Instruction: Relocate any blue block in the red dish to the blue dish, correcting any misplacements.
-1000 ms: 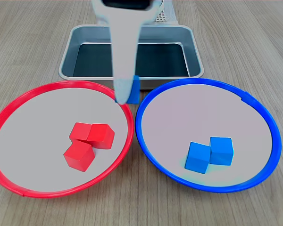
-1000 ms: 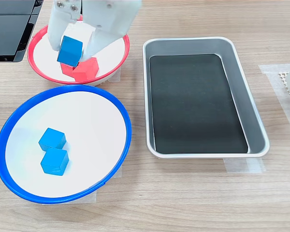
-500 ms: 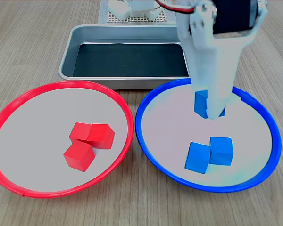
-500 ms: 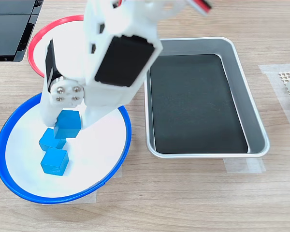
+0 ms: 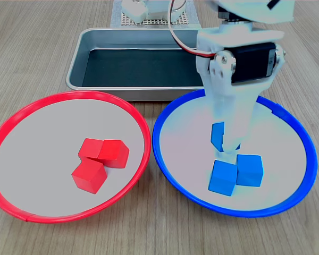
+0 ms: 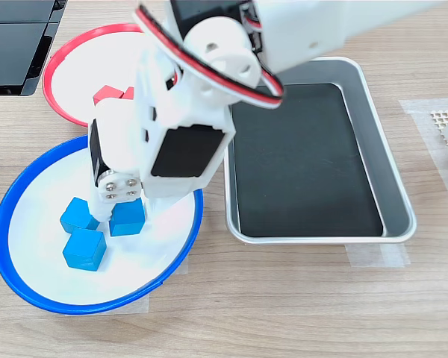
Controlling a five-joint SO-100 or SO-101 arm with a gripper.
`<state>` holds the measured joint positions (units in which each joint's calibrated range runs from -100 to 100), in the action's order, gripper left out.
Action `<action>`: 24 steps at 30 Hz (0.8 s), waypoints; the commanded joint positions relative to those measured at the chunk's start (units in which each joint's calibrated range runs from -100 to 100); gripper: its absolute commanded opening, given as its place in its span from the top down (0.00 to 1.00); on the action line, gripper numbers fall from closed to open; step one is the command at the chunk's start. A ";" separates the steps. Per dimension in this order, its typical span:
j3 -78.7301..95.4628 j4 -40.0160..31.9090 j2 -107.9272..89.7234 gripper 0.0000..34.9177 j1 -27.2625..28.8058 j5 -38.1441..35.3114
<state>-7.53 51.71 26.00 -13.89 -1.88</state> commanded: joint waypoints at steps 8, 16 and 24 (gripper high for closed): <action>-1.53 1.49 0.57 0.53 2.18 -0.20; -1.98 4.13 -4.72 0.68 3.68 -1.07; 10.31 -2.81 -23.06 0.91 7.45 -2.10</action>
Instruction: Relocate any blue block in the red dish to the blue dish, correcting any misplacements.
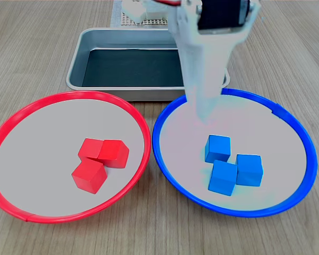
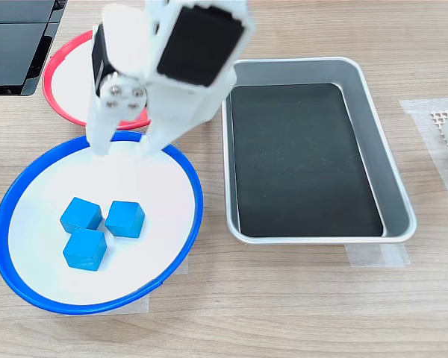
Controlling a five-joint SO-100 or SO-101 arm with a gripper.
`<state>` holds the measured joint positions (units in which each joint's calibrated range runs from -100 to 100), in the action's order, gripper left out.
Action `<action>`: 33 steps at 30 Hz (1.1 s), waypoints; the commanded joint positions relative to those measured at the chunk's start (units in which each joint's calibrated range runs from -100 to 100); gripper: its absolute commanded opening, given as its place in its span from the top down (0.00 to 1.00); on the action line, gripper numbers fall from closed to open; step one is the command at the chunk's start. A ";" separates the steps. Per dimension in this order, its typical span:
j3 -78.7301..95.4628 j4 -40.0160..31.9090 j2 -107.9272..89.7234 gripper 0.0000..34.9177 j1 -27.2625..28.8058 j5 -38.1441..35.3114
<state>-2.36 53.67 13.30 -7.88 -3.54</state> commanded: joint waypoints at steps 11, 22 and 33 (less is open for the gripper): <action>48.92 -29.03 -43.36 0.99 6.32 -0.63; 89.71 -31.76 -84.90 0.99 8.86 0.05; 98.63 -9.30 -104.26 0.99 9.24 2.10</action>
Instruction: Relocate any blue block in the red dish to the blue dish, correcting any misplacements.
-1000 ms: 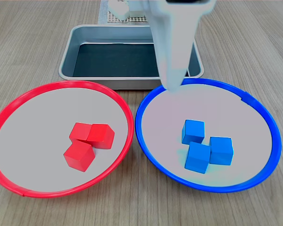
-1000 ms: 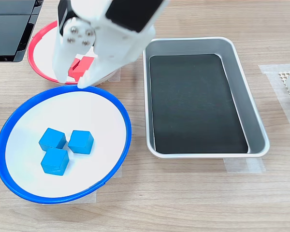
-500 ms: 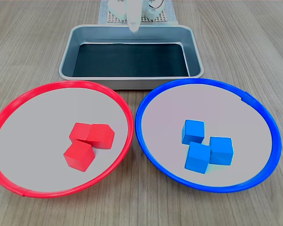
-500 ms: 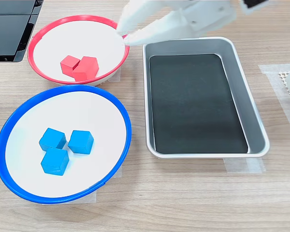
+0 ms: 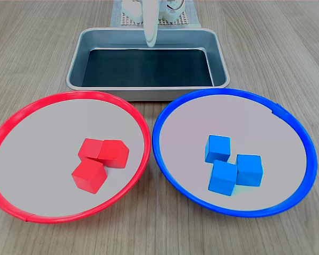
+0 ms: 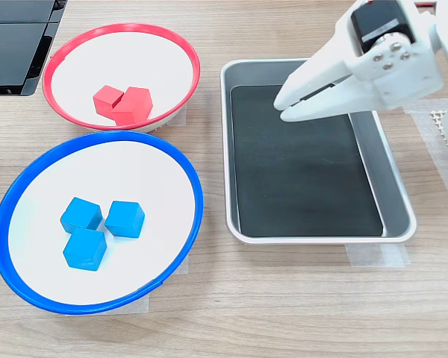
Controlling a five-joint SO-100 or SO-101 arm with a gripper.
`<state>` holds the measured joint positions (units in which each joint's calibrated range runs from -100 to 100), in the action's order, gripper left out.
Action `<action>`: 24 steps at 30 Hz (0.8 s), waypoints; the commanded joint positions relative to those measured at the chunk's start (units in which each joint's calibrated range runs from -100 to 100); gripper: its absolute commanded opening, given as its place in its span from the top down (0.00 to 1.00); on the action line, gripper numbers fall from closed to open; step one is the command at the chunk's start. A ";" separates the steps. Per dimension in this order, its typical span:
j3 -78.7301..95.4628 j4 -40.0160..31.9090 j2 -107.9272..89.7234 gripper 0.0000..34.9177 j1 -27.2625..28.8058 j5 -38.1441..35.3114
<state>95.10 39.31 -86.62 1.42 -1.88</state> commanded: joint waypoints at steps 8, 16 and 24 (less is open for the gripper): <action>4.17 9.67 -11.25 0.99 -0.71 1.12; 4.45 10.42 -12.36 0.99 -0.80 1.12; 4.45 10.42 -12.36 0.99 -0.99 1.07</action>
